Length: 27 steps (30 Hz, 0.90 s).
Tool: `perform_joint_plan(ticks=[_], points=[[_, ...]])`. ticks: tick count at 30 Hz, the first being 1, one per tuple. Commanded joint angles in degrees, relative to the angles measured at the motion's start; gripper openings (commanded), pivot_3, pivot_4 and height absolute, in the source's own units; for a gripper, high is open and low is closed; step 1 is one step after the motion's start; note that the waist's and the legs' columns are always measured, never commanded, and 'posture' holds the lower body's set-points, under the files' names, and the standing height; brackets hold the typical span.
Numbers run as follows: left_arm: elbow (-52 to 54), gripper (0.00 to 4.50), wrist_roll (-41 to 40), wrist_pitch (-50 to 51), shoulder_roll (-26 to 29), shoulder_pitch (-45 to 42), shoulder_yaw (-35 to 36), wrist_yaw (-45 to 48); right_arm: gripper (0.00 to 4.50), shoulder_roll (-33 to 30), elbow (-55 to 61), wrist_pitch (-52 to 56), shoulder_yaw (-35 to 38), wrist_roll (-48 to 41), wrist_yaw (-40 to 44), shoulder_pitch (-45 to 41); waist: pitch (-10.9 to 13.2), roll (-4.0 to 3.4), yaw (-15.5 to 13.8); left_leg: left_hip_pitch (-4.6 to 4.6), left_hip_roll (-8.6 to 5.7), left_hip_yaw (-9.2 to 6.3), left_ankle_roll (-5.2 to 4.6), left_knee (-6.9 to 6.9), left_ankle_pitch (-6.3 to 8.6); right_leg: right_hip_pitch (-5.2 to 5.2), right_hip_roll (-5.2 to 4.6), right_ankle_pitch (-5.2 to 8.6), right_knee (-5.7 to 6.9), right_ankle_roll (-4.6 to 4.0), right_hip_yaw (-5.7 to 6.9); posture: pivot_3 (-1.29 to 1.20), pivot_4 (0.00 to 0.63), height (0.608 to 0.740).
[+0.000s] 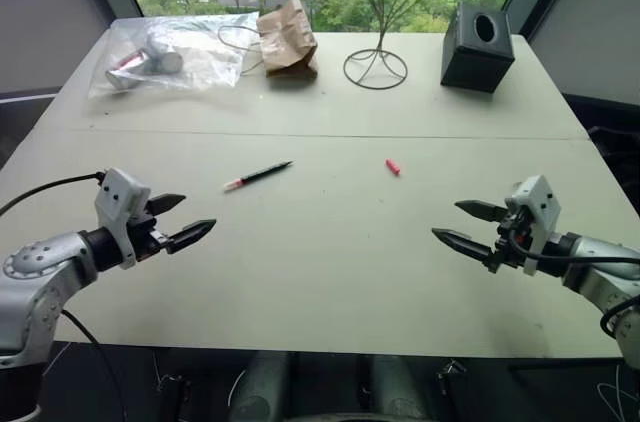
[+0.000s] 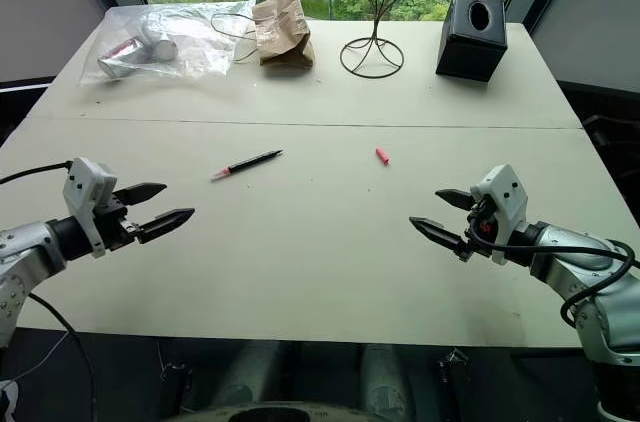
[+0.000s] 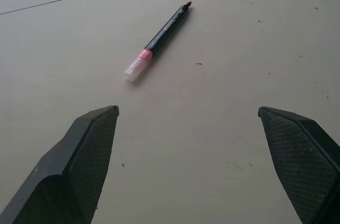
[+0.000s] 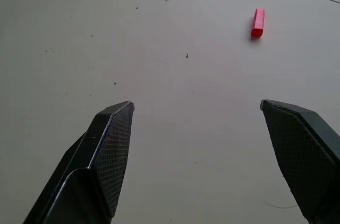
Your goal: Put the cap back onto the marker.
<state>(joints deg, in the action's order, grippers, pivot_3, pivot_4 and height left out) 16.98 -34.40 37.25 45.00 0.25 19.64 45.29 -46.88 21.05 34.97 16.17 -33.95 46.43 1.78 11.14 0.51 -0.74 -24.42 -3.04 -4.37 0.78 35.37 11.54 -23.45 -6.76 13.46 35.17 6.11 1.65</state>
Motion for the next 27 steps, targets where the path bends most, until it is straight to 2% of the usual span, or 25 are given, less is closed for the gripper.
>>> perform_joint_plan(ticks=[1, 27], points=[[1.34, 4.4, -0.48, -0.71, -0.15, -0.48, 1.86, -0.71, 3.95, 0.28, 1.71, -0.64, 0.79, -0.02, -0.27, -0.08, 0.0, 0.0, 0.0, 0.0, 0.0, 0.0, 0.0, 0.0, 0.0, 0.0, 0.0, 0.0, 0.0, 0.0, 0.0, 0.0, 0.15, 0.74], [1.09, 4.4, 1.36, -1.4, -4.11, -4.69, -1.73, -5.48, 3.95, 1.87, 3.05, -0.38, 0.78, 0.42, -3.38, 0.0, 0.0, 0.0, -0.02, 0.01, -0.02, 0.01, -0.02, 0.0, -0.01, 0.01, 0.06, 0.0, 0.0, 0.01, 0.0, 0.0, 0.15, 0.74]])
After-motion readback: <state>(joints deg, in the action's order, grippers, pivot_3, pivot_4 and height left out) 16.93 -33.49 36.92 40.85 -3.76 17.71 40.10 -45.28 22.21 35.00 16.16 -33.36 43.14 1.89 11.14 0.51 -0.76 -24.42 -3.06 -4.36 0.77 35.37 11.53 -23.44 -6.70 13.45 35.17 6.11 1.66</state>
